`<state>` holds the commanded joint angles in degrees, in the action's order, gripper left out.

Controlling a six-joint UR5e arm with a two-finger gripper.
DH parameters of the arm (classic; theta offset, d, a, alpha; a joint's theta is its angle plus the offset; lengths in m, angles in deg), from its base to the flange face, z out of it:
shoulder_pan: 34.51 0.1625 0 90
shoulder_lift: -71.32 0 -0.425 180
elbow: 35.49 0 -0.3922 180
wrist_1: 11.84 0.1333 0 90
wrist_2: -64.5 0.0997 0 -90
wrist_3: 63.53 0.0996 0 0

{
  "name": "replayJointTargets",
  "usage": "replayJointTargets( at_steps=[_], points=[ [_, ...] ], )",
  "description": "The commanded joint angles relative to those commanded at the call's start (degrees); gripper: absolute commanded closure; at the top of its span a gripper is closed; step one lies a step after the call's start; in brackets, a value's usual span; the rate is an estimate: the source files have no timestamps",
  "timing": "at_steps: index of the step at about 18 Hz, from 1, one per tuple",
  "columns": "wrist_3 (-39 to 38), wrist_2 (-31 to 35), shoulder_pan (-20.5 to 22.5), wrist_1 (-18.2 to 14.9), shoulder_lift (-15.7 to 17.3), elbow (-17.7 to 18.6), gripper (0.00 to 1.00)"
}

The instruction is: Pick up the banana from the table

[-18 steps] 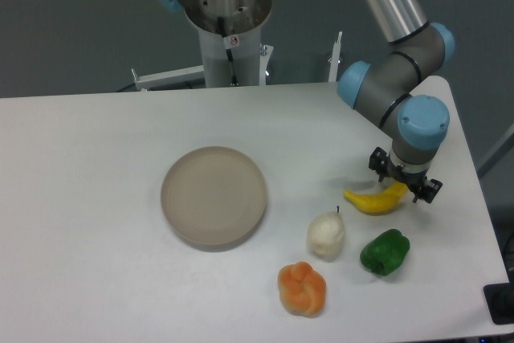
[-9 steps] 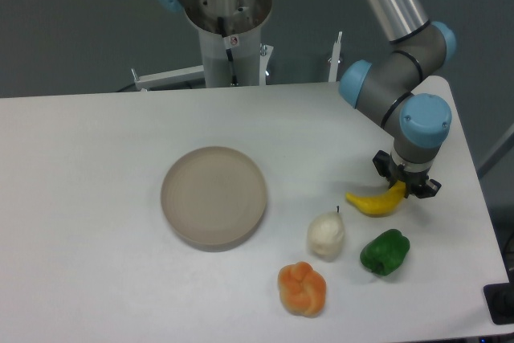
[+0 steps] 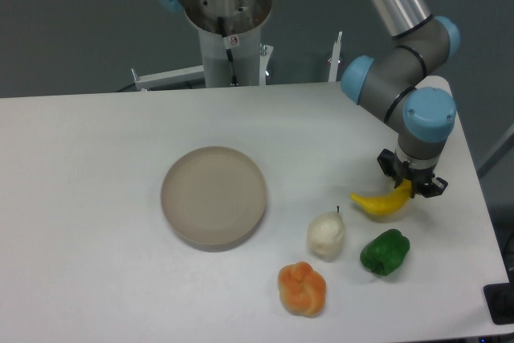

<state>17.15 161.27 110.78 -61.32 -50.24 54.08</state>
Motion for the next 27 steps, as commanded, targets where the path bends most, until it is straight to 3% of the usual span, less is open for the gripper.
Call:
replayJointTargets(
  at_steps=[7,16,27],
  points=[
    [-0.09,-4.48,-0.79,0.00,1.06,-4.31,0.64],
    [0.09,-4.22,-2.29,0.09,0.18,-8.35,0.64],
    [-0.35,-4.05,-2.73,0.18,-0.09,-8.80,0.64]
  ],
)
